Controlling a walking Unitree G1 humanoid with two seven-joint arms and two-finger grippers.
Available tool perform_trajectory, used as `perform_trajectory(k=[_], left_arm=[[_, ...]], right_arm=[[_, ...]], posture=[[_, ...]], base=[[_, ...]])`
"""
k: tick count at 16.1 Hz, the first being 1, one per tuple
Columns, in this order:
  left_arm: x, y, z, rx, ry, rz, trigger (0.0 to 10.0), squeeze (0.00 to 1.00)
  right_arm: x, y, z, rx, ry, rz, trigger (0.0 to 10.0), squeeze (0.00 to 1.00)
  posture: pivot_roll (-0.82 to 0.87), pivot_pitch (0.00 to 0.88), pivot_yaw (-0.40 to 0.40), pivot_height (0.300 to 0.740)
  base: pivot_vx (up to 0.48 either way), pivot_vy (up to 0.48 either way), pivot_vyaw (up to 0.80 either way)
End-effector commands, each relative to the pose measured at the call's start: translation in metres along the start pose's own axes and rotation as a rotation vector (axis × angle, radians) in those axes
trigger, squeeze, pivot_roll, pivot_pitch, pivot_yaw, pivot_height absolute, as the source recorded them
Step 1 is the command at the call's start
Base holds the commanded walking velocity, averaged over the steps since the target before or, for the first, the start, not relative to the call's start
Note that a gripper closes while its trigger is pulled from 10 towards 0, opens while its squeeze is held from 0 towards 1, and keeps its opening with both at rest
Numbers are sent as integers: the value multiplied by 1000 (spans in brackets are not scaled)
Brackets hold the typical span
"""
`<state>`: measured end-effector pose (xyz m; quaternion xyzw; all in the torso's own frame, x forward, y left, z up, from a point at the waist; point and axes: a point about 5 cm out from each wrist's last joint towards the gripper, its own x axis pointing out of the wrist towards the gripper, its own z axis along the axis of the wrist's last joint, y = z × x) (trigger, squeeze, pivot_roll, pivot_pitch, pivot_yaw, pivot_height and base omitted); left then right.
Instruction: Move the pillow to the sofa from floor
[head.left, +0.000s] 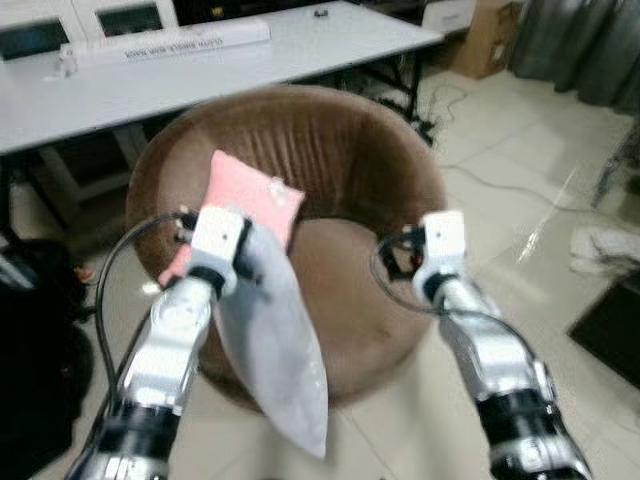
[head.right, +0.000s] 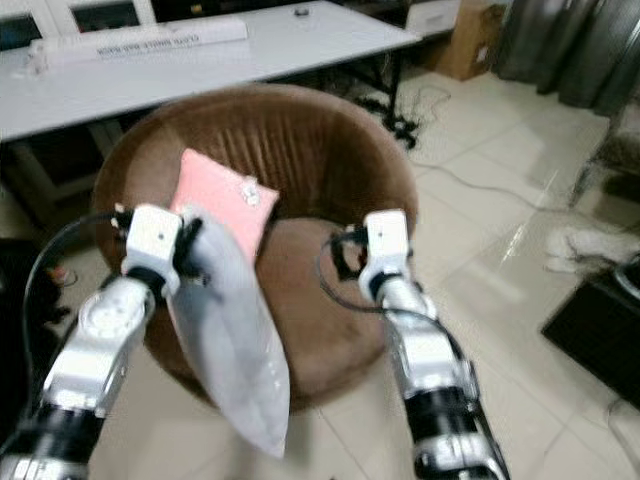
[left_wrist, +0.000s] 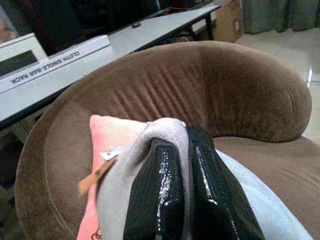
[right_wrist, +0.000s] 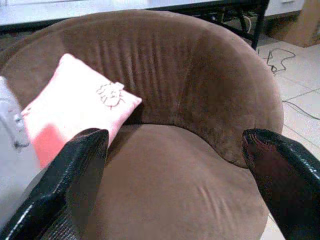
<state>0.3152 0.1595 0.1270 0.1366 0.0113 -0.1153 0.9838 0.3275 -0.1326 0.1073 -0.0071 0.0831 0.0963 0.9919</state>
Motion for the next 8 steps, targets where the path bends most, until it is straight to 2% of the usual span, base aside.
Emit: perform_trajectory(k=[1,8], left_arm=[[10,-8,21,18,-80,-43,10000,0],[18,-16,27,15,-101,-96,10000,0]], right_arm=[[-2,-11,3,15,-8,-41,10000,0],[-5,-16,3,13,-9,-57,10000,0]], posture=[[29,0,72,740],[9,0,77,740]], base=[[409,0,0],[406,0,0]])
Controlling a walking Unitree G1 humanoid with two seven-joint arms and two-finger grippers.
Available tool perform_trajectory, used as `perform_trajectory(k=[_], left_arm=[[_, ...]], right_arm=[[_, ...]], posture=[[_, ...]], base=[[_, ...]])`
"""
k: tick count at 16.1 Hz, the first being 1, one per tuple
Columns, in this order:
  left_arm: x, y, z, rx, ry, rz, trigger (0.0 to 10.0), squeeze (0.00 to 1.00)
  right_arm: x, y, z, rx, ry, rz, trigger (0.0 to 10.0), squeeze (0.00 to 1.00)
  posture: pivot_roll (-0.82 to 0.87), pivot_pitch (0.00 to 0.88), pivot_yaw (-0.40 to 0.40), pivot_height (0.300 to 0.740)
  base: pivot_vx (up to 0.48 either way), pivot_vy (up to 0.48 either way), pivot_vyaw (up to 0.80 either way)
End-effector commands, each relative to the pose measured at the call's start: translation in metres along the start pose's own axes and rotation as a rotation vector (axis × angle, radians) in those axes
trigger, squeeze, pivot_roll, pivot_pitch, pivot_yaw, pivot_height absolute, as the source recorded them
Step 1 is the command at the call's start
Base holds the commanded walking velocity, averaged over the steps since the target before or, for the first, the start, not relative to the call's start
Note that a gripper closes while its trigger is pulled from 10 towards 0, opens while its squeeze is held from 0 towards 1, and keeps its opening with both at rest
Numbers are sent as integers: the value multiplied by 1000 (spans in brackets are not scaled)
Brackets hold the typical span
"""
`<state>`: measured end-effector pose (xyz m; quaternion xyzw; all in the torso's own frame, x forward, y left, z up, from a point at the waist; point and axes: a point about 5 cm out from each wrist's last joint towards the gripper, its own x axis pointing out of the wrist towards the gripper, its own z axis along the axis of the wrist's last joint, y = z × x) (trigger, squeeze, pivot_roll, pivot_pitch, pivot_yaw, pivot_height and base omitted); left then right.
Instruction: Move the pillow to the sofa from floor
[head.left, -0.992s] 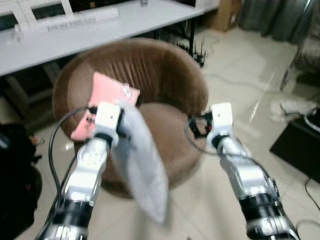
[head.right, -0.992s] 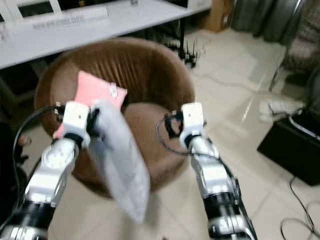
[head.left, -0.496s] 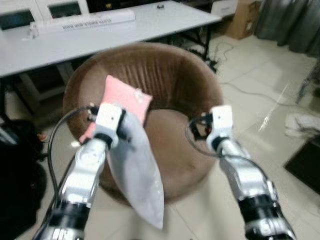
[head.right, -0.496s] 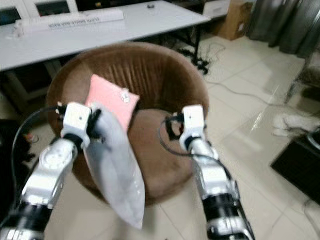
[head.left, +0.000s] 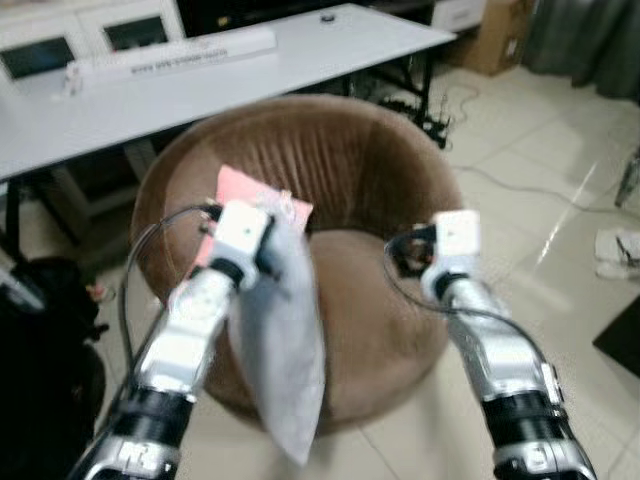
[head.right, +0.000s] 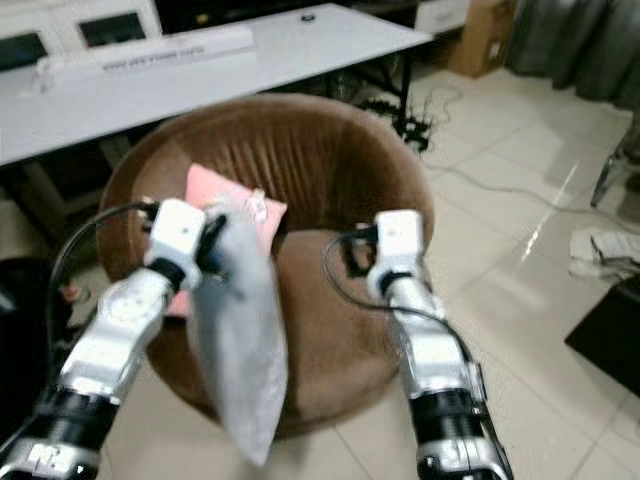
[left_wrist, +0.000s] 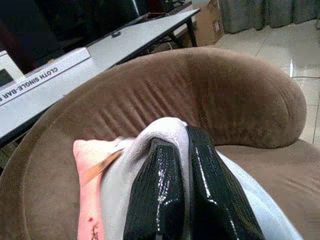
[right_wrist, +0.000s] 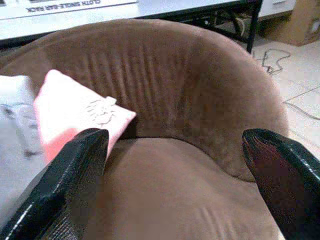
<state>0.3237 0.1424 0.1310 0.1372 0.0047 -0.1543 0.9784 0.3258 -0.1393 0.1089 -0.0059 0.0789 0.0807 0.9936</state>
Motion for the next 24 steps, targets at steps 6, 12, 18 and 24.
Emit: perform_trajectory(k=[6,12,18,24], left_arm=[[20,-26,37,14,-158,-213,10000,0],[45,-74,77,-26,-289,-676,10000,0],[70,-89,98,70,-304,-838,10000,0],[82,-78,57,271,-94,-548,10000,0]], right_arm=[[-3,-11,4,3,-3,-34,10000,0],[-16,-17,6,-7,-1,-31,10000,0],[-60,-22,8,-49,11,-41,10000,0],[-95,0,12,-157,82,198,10000,0]], posture=[[2,0,73,740],[-48,0,80,740],[-179,0,93,740],[-263,52,96,740]], base=[[407,0,0],[171,0,0],[0,0,0],[0,0,0]])
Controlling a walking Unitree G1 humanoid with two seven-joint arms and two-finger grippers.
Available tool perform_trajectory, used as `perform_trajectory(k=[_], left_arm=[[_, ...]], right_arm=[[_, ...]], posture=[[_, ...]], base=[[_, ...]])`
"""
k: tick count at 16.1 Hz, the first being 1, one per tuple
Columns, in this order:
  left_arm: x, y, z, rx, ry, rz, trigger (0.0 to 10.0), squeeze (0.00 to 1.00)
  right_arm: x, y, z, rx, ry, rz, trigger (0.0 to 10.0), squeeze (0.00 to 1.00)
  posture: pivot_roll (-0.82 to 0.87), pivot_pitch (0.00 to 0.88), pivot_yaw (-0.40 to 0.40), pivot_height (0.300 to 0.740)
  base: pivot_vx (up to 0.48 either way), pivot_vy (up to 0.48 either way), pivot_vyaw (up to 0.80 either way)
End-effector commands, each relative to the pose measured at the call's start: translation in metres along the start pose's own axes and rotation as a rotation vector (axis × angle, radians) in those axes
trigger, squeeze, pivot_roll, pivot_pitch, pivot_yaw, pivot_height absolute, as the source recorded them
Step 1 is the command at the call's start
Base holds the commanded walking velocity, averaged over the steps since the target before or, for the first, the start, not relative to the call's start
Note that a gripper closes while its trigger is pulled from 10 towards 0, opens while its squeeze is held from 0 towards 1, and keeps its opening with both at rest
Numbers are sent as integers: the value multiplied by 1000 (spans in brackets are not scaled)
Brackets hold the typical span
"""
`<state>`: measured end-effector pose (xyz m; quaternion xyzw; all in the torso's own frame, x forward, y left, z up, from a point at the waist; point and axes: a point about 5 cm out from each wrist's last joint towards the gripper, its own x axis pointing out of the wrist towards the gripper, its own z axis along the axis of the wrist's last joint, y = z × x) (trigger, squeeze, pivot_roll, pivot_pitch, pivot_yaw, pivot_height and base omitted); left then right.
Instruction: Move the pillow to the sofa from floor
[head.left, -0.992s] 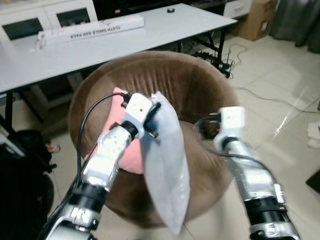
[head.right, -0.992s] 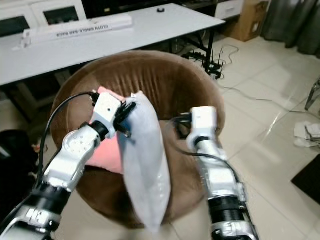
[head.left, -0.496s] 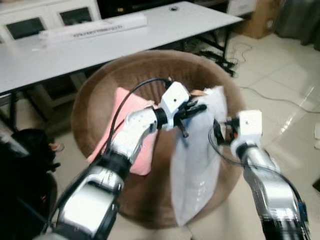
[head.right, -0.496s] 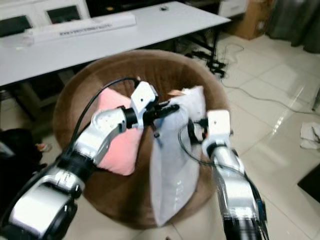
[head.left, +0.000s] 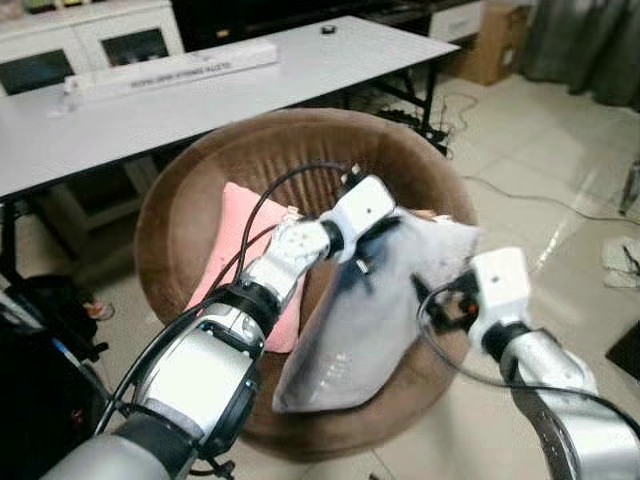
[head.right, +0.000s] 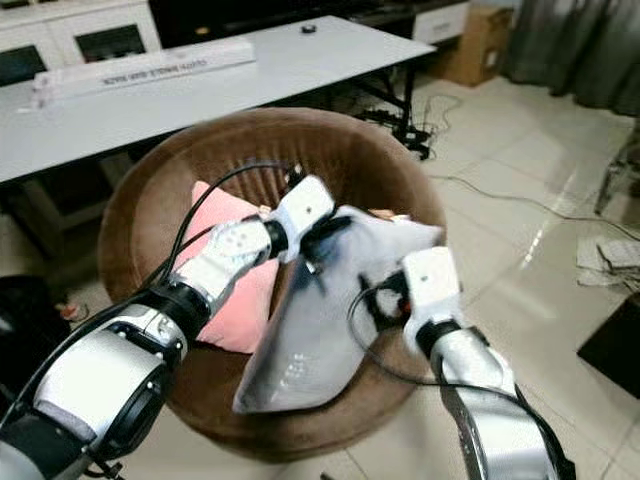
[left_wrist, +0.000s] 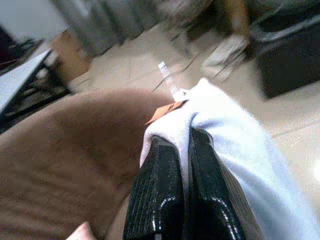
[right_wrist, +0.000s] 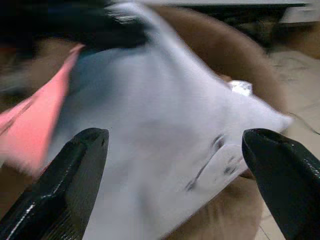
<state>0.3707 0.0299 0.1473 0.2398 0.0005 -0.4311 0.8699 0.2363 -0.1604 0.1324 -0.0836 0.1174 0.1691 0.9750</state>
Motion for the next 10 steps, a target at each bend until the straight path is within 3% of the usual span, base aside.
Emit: perform_trajectory(k=[1,4,7,9,10], left_arm=[[-1,11,6,60,-3,50,10000,0],[-11,26,-10,163,129,220,10000,0],[-23,39,-25,241,226,306,10000,0],[-28,45,-29,292,255,330,10000,1000],[-30,47,-29,289,258,342,10000,1000]], right_arm=[[-1,8,4,1,-2,53,10000,0],[0,18,0,-32,56,131,10000,0],[10,29,-7,-29,95,214,10000,0],[18,46,-23,12,173,370,10000,0],[19,53,-27,34,201,453,10000,0]], posture=[[-266,57,97,740],[-270,90,90,740],[-268,102,87,740],[-262,112,82,740],[-258,115,77,740]], base=[[0,0,0],[0,0,0],[0,0,0],[0,0,0],[0,0,0]])
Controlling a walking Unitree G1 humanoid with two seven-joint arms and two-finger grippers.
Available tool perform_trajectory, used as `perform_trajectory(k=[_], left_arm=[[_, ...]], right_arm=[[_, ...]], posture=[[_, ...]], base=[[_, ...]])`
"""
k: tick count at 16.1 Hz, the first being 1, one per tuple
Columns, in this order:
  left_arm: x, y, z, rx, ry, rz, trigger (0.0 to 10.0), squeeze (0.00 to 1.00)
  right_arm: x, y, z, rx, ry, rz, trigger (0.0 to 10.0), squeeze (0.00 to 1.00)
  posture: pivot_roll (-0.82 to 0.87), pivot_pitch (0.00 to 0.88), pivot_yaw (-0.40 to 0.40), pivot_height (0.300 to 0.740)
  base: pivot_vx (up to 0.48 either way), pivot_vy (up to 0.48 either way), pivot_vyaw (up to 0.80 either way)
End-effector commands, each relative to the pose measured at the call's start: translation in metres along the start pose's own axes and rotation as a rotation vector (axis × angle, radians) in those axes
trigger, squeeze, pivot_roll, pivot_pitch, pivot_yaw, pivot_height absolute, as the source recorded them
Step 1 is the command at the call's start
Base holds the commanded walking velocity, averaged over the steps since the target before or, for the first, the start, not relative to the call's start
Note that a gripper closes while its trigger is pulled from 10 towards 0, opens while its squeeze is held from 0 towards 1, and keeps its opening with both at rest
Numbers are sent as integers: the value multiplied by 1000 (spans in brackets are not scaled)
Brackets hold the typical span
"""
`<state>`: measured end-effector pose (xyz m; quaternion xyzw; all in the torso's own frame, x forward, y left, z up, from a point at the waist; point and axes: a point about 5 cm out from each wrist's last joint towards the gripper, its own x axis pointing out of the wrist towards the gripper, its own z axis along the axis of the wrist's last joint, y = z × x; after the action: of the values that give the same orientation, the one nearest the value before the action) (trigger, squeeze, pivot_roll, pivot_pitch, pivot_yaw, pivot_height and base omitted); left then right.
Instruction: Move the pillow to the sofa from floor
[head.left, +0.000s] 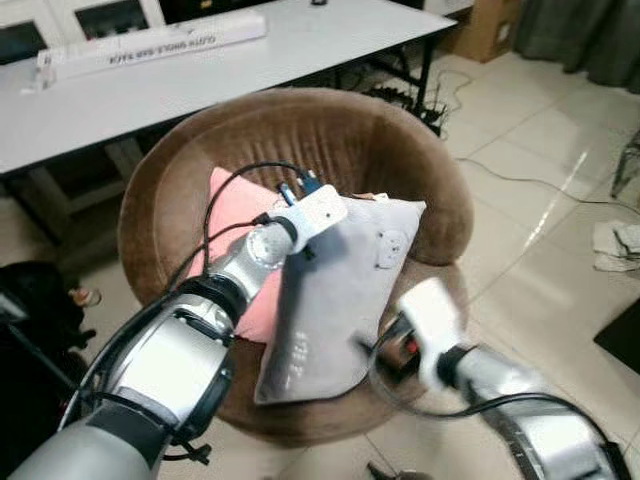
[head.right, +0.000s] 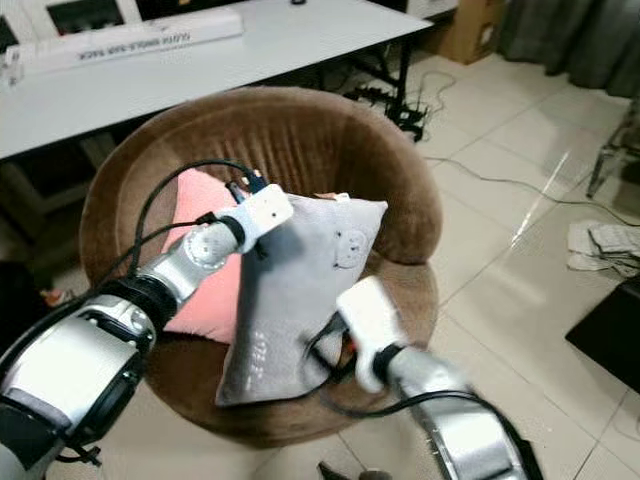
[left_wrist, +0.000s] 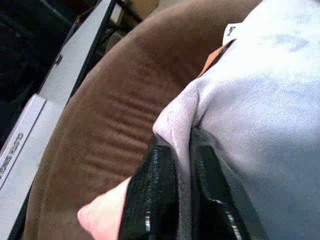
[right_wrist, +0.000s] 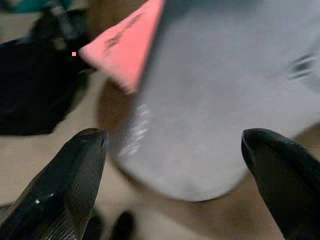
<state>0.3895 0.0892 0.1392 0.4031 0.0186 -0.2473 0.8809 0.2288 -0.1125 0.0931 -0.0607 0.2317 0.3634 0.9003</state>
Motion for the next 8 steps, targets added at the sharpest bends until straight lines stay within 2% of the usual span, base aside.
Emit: perform_trajectory(k=[1,3,6,8], left_arm=[[2,9,6,18,-4,28,10000,1000],[1,12,4,24,4,37,10000,1000],[-1,21,2,27,16,81,10000,1000],[-1,30,5,45,13,114,10000,1000]], right_arm=[[2,3,2,7,6,63,10000,0],[6,3,3,-25,20,123,10000,0],[13,-11,13,-35,-15,87,10000,0],[16,-14,16,-47,-23,79,10000,0]], posture=[[-256,114,74,740],[-247,110,64,740],[-239,94,56,740],[-234,85,56,740]], base=[[0,0,0],[0,0,0],[0,0,0],[0,0,0]])
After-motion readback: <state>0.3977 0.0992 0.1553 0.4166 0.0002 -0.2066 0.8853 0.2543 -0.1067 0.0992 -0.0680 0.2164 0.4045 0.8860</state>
